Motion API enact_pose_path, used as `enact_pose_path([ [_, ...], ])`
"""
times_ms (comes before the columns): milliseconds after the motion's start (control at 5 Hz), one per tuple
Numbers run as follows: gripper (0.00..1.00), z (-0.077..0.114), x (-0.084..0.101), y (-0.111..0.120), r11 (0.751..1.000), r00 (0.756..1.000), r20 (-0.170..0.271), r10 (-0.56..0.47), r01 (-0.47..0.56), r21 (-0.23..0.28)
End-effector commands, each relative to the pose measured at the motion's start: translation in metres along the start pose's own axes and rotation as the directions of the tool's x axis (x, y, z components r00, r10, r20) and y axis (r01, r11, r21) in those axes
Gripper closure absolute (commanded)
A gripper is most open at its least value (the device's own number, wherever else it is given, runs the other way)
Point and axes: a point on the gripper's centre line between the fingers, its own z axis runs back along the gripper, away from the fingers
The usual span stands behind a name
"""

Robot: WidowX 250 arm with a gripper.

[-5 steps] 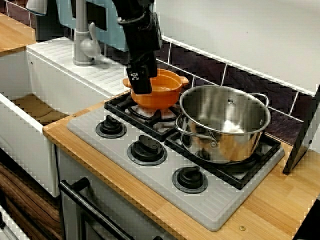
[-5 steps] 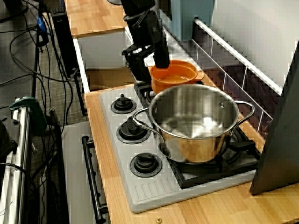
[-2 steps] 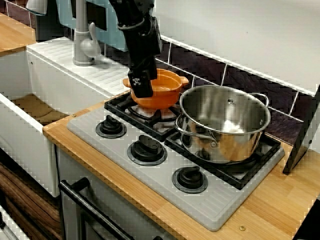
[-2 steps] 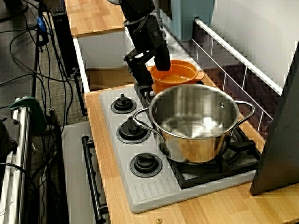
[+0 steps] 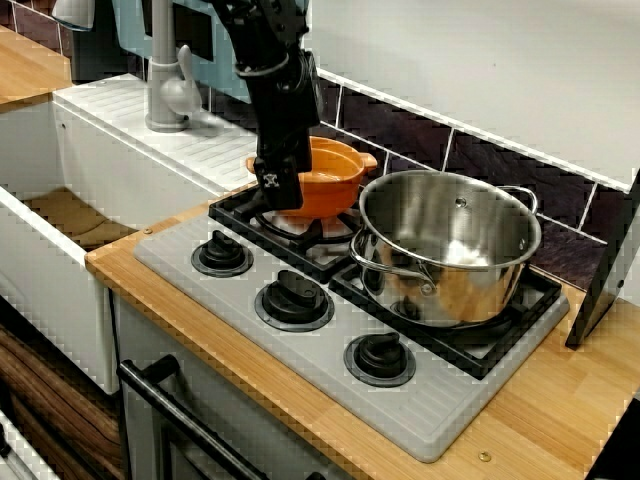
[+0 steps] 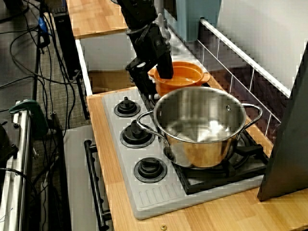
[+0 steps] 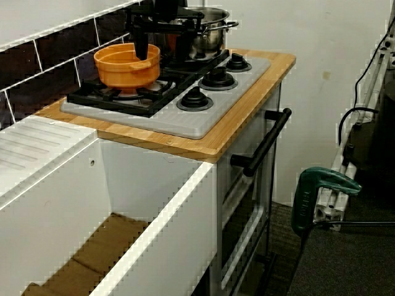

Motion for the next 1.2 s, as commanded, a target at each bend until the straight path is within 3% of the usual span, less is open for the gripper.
enact_pose_path([
  [0,0.00,-0.007,-0.001,0.008,0.999,1.000,-0.004,0.011,-0.011,0.033],
  [200,1.00,-0.007,-0.002,0.009,0.999,1.000,0.002,0.030,-0.030,0.037],
  [600,1.00,0.009,0.006,0.016,0.998,0.998,0.000,0.063,-0.063,-0.004],
  [1000,1.00,0.065,0.018,0.015,0.994,0.990,0.101,0.094,-0.089,-0.055],
])
